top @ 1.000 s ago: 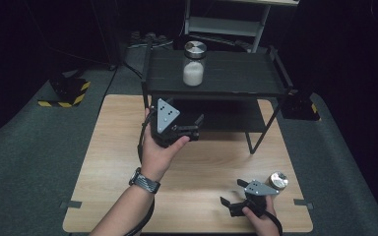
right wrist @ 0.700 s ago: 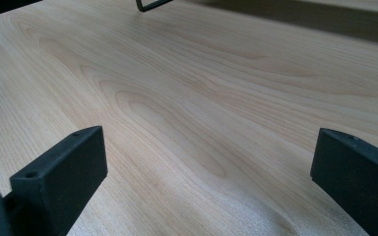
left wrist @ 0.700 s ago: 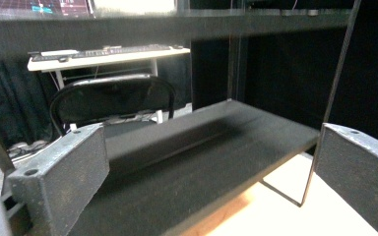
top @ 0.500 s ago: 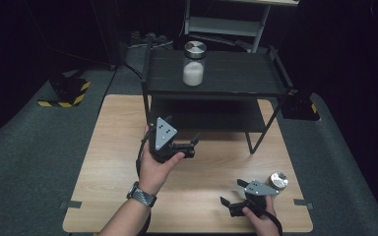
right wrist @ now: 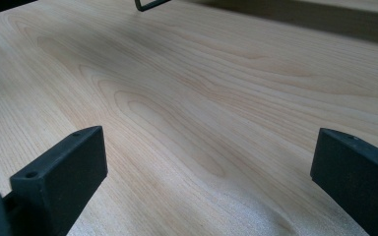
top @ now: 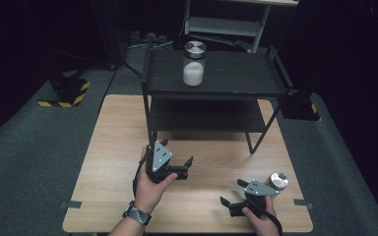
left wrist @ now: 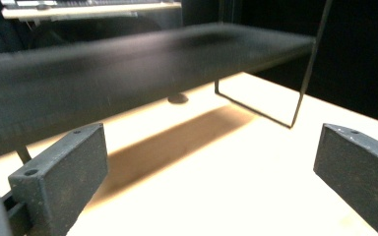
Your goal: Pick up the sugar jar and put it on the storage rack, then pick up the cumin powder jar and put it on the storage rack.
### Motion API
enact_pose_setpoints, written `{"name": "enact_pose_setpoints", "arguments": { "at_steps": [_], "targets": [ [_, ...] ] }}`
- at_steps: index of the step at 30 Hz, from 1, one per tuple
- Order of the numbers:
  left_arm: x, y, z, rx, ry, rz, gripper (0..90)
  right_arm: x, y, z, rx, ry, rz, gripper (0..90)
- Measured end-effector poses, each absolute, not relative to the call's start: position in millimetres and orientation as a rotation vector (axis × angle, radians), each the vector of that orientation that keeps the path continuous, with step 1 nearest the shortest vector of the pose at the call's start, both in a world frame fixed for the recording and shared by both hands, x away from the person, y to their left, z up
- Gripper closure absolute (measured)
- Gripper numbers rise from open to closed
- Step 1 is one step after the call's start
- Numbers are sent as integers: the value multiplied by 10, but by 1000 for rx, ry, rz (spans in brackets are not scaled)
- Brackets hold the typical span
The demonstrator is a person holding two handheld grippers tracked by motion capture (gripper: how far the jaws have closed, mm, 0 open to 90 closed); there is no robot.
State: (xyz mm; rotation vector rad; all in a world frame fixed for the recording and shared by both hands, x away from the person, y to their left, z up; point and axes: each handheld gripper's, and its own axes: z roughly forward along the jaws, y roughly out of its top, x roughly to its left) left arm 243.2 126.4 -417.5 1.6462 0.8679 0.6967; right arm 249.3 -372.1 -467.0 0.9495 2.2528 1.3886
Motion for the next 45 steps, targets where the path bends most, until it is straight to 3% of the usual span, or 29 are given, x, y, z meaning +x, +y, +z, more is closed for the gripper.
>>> {"name": "enact_pose_setpoints", "arguments": {
  "at_steps": [16,45],
  "targets": [
    [2201,1403,-4669,1758,953,610,5,2485,-3701,-4664,953,2250,1375,7],
    [2058,1369,-4797,1864,926,644,9,2401,-3600,-4641,944,2231,1303,7]
  ]
}}
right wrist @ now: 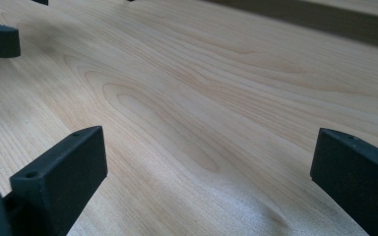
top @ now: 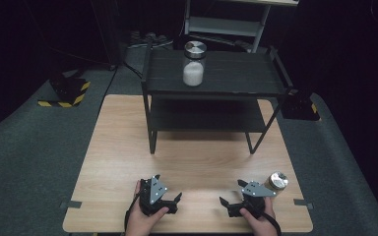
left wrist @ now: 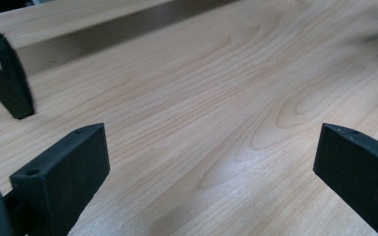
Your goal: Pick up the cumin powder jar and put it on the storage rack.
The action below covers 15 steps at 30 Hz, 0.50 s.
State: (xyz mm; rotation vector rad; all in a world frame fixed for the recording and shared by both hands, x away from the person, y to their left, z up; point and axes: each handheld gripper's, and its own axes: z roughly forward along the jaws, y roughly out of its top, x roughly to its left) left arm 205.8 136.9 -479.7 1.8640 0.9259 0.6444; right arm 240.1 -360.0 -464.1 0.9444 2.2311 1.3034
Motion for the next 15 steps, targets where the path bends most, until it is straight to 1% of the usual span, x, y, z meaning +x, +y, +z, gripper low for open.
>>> {"name": "enact_pose_setpoints", "arguments": {
  "at_steps": [3,11,15],
  "targets": [
    [2060,1364,-4798,1858,940,653,8,2400,-3604,-4643,938,2234,1307,7],
    [2037,1301,-4779,1901,907,686,9,2403,-3621,-4649,928,2236,1318,7],
    [1994,1296,-4793,1888,911,692,9,2423,-3628,-4643,915,2254,1321,8]
  ]
}}
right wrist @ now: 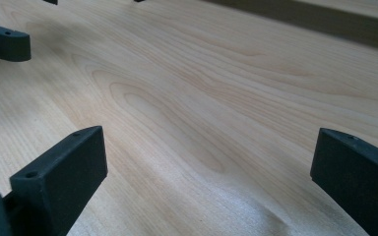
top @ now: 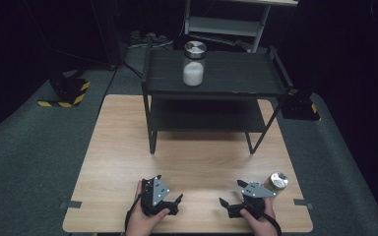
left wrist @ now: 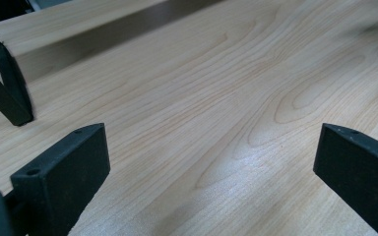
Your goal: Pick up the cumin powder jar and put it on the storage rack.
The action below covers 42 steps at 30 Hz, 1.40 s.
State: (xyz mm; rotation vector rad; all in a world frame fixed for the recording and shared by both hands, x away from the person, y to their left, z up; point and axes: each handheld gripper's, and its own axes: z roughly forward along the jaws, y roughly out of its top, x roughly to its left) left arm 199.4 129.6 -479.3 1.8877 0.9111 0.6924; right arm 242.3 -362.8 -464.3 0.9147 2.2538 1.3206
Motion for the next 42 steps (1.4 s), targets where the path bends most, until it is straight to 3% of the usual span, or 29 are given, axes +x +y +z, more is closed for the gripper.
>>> {"name": "enact_pose_setpoints", "arguments": {
  "at_steps": [42],
  "targets": [
    [1965,1313,-4792,1885,915,686,8,1884,-4017,-4445,912,1873,1375,6]
  ]
}}
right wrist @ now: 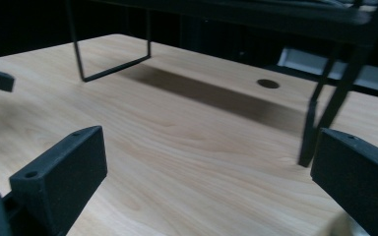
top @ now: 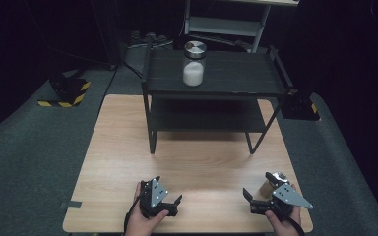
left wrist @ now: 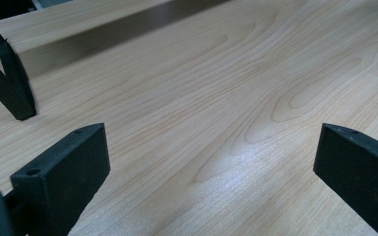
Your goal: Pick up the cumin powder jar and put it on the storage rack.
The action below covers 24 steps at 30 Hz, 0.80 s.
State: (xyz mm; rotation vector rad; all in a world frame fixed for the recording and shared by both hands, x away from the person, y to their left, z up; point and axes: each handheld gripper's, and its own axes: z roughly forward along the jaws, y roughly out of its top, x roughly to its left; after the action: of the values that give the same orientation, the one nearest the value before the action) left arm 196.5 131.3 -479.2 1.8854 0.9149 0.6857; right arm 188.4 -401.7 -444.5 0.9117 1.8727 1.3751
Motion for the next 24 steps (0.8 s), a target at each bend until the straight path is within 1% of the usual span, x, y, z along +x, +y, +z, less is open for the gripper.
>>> {"name": "enact_pose_setpoints", "arguments": {
  "at_steps": [12,24],
  "targets": [
    [1975,1317,-4788,1894,904,678,9,1799,-4164,-4452,972,1771,1311,5],
    [1982,1330,-4789,1893,900,670,9,1835,-4236,-4530,1093,1722,1233,4]
  ]
}}
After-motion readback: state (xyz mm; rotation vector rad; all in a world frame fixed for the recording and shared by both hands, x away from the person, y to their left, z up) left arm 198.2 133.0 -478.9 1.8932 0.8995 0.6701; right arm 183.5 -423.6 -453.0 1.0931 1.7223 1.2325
